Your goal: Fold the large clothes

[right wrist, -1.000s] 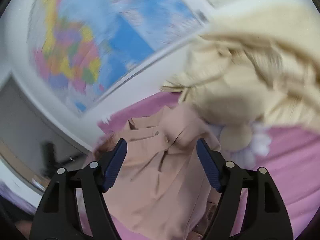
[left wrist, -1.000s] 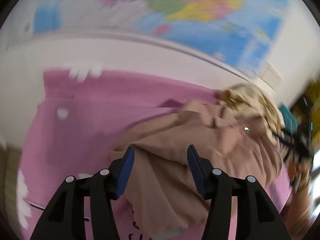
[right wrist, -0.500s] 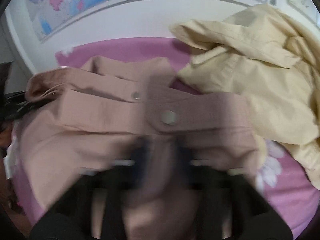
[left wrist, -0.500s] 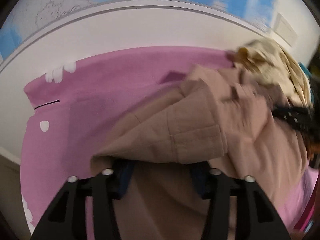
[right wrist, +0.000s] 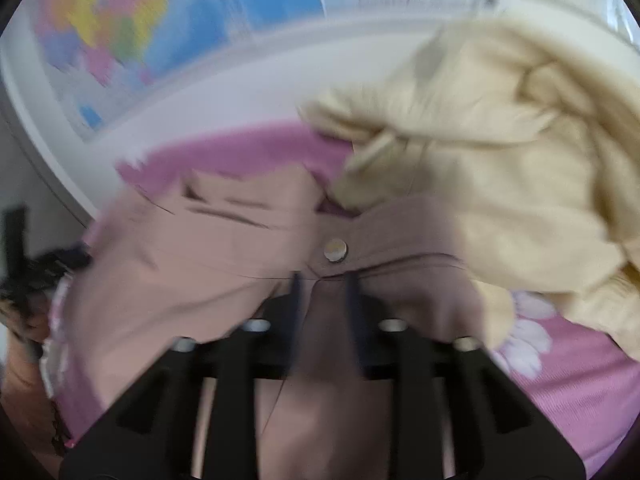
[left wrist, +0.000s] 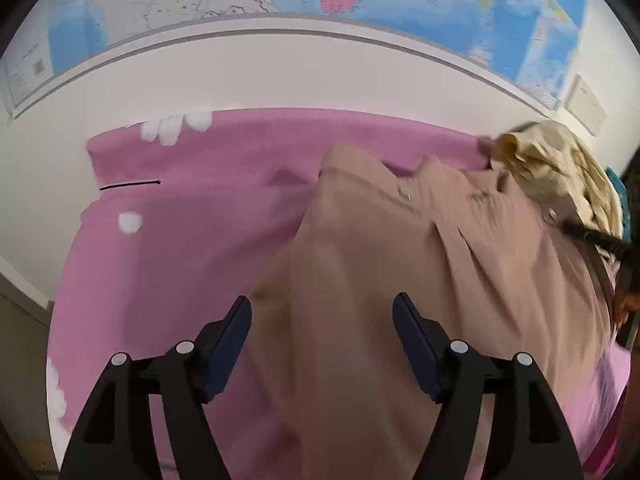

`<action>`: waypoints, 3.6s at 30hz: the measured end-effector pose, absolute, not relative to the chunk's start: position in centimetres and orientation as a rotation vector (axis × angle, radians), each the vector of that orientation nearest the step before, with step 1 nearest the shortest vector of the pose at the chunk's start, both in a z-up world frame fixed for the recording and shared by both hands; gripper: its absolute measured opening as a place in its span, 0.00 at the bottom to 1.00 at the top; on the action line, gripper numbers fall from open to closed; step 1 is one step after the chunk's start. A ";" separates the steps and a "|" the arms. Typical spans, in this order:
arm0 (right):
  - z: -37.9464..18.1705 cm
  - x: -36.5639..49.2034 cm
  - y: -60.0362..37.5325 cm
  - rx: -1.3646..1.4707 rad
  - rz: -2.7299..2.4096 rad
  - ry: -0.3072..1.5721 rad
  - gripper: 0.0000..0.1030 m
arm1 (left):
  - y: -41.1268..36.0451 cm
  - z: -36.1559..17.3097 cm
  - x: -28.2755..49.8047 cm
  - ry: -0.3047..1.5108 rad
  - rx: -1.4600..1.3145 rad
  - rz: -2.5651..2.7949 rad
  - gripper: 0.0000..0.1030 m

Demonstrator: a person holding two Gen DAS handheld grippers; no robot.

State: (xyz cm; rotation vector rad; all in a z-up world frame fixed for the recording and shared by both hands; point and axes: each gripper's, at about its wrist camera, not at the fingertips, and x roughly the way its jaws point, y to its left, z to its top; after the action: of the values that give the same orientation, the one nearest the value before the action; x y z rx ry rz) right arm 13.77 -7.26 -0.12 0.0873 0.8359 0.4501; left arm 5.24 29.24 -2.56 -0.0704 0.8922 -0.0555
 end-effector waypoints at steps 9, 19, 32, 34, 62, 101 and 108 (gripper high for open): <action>-1.4 0.9 -14.9 0.177 0.481 0.770 0.64 | 29.9 -3.4 -1.5 0.830 -0.080 -0.119 0.86; -2.0 -0.8 -16.6 0.238 0.525 0.758 0.02 | 28.7 -5.4 0.3 0.875 -0.179 -0.159 0.14; -3.2 0.7 -18.9 0.175 0.333 0.874 0.29 | 29.3 -4.9 -1.3 0.874 -0.117 -0.071 0.42; -1.3 0.0 -19.5 0.198 0.309 0.792 0.41 | 29.8 -3.7 -2.1 0.837 -0.111 -0.041 0.47; -3.1 13.1 -3.4 -0.001 0.458 0.853 0.03 | 27.3 -3.7 7.0 0.844 -0.052 0.068 0.32; -3.3 -0.2 -18.0 0.215 0.410 0.766 0.33 | 28.5 -6.1 0.7 0.851 -0.099 0.016 0.61; -1.3 -1.0 -11.1 0.076 0.573 0.718 0.54 | 28.5 -6.0 0.3 0.851 -0.118 0.021 0.61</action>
State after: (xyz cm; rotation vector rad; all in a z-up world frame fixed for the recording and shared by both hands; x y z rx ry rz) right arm -0.95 -11.13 -1.26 0.0758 0.7182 0.5726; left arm 0.33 28.54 -5.98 -0.1180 0.8513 0.0212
